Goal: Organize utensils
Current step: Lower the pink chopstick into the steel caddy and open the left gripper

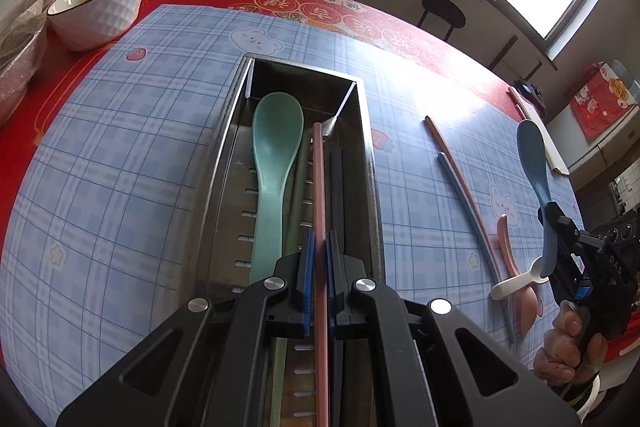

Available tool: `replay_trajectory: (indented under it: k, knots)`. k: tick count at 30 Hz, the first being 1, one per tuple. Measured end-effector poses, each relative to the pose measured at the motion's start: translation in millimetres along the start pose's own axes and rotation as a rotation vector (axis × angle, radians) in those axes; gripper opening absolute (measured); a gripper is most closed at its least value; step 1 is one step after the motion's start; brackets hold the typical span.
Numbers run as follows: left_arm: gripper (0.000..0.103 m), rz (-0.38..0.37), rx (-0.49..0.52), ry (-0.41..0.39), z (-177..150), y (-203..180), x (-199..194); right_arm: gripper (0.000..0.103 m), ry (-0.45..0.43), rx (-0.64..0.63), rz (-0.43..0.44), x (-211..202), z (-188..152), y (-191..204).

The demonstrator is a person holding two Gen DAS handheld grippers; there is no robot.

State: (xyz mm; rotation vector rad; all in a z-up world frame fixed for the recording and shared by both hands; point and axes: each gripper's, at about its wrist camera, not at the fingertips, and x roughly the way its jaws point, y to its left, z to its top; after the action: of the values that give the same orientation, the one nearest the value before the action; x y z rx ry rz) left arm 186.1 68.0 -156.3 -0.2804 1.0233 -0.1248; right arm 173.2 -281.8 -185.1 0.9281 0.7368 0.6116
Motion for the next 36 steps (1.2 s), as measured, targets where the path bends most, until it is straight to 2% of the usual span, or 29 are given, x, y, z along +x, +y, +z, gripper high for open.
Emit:
replay_trajectory:
  k: [8, 16, 18, 20, 23, 25, 28, 31, 36]
  knots:
    - [0.006, 0.030, 0.006, 0.030, 0.1, -0.4, 6.9, 0.007, 0.005, 0.005, 0.000, -0.2, -0.3, -0.3]
    - [0.008, 0.019, 0.028, -0.015, -1.9, -4.5, -11.1, 0.007, 0.005, -0.012, 0.005, 1.9, -0.7, 3.6]
    - [0.015, 0.010, 0.045, -0.044, -5.2, -5.1, -22.1, 0.007, 0.005, -0.020, 0.003, 2.8, -1.6, 5.2]
    - [0.031, 0.016, 0.074, -0.089, -10.9, -4.7, -35.0, 0.007, 0.006, -0.026, -0.001, 3.9, -2.4, 5.2]
    - [0.045, 0.027, 0.123, -0.171, -25.8, 1.9, -53.4, 0.007, 0.009, -0.029, -0.009, 5.3, -3.6, 5.7]
    - [0.052, 0.034, 0.166, -0.203, -37.2, 9.6, -60.0, 0.007, 0.009, -0.031, -0.012, 6.6, -3.8, 6.5]
    - [0.062, 0.086, 0.221, -0.240, -52.0, 25.1, -66.1, 0.007, 0.006, -0.025, -0.042, 8.5, -5.0, 7.4]
    - [0.082, 0.116, 0.230, -0.290, -57.4, 45.3, -74.6, 0.007, 0.003, -0.003, -0.061, 11.0, -11.2, 12.1]
    - [0.097, 0.133, 0.225, -0.357, -54.6, 64.7, -84.7, 0.007, 0.015, 0.054, -0.076, 24.7, -29.7, 30.4]
